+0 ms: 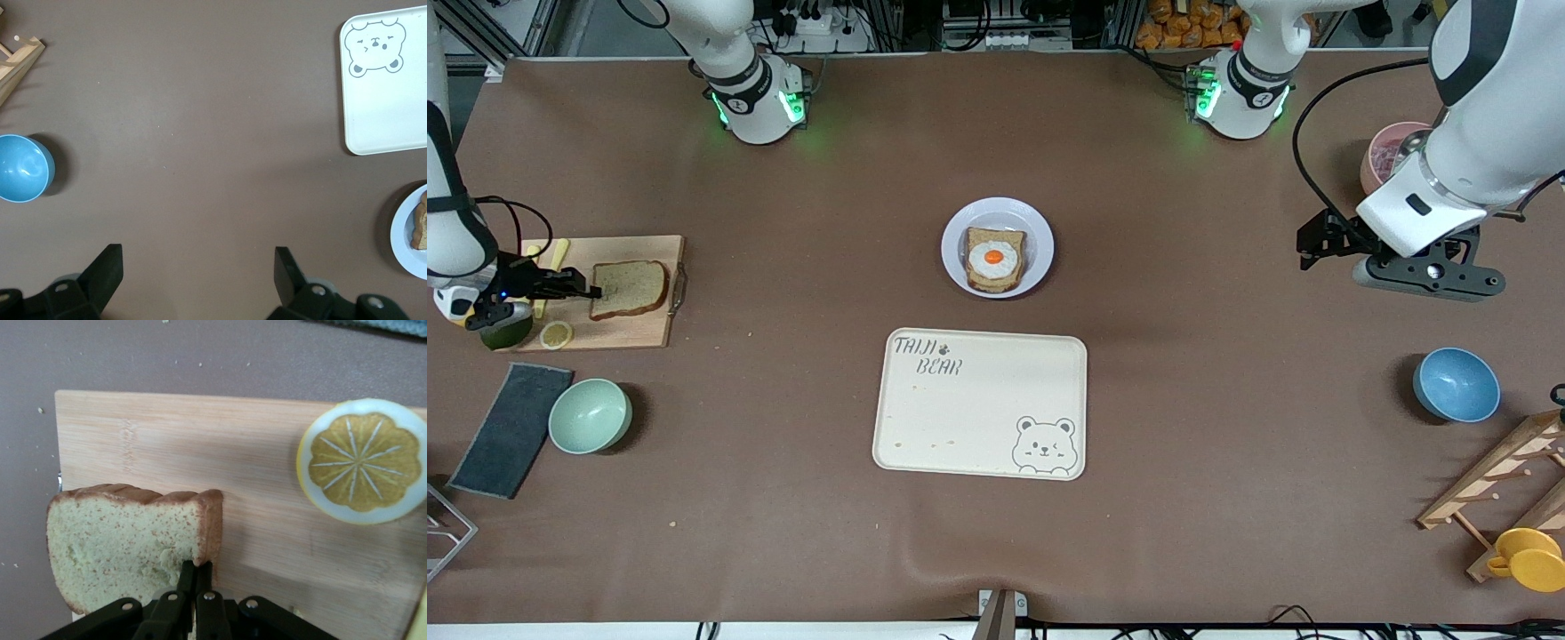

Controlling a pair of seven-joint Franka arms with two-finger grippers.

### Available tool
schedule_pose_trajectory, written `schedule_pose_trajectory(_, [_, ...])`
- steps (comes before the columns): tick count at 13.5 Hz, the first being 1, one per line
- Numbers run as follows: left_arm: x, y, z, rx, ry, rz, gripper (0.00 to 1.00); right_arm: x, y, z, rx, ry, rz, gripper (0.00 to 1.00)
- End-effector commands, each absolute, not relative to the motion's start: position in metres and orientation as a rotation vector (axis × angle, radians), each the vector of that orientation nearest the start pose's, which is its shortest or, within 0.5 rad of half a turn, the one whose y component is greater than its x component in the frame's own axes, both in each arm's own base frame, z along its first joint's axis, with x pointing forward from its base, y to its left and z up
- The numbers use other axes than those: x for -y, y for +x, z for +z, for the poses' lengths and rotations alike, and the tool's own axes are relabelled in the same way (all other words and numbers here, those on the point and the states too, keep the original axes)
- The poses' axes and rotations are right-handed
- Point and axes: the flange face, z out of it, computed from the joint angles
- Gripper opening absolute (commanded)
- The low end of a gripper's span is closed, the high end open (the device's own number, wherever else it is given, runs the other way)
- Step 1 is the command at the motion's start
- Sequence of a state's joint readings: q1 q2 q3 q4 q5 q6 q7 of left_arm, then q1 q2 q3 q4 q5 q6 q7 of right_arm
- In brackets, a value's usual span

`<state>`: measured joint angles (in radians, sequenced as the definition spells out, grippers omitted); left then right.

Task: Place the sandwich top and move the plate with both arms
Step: 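Lift the bread slice with the right gripper and carry it to the plate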

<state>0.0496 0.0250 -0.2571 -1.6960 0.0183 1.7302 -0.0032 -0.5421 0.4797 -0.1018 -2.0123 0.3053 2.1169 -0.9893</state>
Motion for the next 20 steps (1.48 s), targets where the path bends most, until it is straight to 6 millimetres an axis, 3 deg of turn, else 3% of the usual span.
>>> schedule_pose_trajectory(1, [0.115,0.560,0.572,-0.296,-3.107,-0.039,1.00,0.303,0.481,0.198,0.207,-2.668,0.173,0.00])
schedule_pose_trajectory(4, [0.115,0.560,0.572,-0.288,-3.109,-0.039,1.00,0.280,0.503,0.221,0.135,-2.628,0.259,0.00])
schedule_pose_trajectory(7, [0.115,0.560,0.572,-0.289,-3.108,-0.039,1.00,0.236,0.527,0.249,0.108,-2.574,0.383,0.00])
schedule_pose_trajectory(10, [0.115,0.560,0.572,-0.288,-3.109,-0.039,1.00,0.176,0.552,0.269,0.121,-2.502,0.430,0.00])
schedule_pose_trajectory(13, [0.114,0.560,0.572,-0.284,-3.110,-0.038,1.00,0.099,0.569,0.285,0.175,-2.485,0.472,0.00])
schedule_pose_trajectory(16, [0.114,0.560,0.572,-0.286,-3.110,-0.038,1.00,0.028,0.570,0.299,0.133,-2.466,0.521,0.00])
schedule_pose_trajectory(20, [0.116,0.559,0.571,-0.288,-3.109,-0.036,1.00,-0.035,0.567,0.296,0.112,-2.390,0.512,0.00])
